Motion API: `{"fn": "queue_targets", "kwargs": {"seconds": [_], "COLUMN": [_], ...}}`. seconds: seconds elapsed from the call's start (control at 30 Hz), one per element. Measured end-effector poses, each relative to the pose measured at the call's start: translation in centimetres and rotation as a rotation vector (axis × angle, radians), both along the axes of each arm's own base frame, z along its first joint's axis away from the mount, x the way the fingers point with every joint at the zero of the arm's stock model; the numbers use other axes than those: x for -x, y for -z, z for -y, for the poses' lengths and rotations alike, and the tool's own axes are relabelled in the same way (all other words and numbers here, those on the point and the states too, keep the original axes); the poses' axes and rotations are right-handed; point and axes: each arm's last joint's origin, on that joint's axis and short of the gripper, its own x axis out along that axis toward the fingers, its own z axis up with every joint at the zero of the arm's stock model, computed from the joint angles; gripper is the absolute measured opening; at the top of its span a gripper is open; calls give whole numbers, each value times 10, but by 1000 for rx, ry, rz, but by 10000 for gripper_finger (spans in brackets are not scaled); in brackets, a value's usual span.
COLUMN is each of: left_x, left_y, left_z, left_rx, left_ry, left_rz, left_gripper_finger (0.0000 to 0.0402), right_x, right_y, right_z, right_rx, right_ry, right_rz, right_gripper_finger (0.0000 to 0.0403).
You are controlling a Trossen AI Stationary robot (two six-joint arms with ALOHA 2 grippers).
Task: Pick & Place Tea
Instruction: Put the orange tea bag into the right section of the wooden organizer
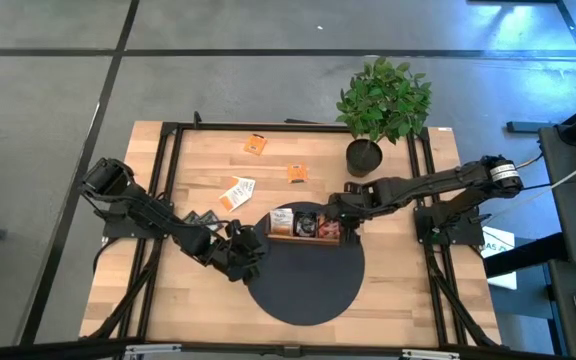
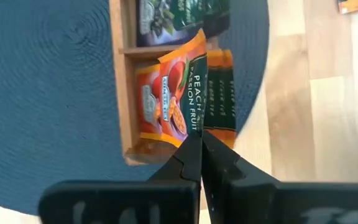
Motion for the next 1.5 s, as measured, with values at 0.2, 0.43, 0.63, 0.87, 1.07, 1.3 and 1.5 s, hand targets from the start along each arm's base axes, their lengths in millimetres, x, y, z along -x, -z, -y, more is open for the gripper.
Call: {"fn": "queue_targets", "kwargs": {"seconds": [0.2, 0.43, 0.63, 0.87, 1.07, 1.3, 1.5], "left_x": [0, 0, 0, 0, 0, 0, 4], "left_y": [0, 0, 0, 0, 0, 0, -6], "left_z": [0, 0, 0, 0, 0, 0, -6], "left_rx": [-5, -19, -30, -30, -30, 6, 48], "left_ry": [4, 18, 29, 30, 30, -10, -89], "left_rz": [-2, -6, -10, -10, -10, 3, 10], "left_gripper_finger": [115, 113, 115, 115, 113, 114, 114], "right_x": [1, 7, 6, 6, 6, 4, 4], "right_y": [12, 25, 28, 28, 28, 19, 11], "right_z": [-6, -11, -11, -11, -11, -11, -11], "right_rx": [-32, -59, -77, -76, -76, -84, -77], "right_ry": [20, 27, 20, 19, 20, 46, 76], "right_rz": [23, 7, 30, 30, 26, 26, 2], "right_gripper_finger": [7, 7, 7, 9, 49, 105, 118]}}
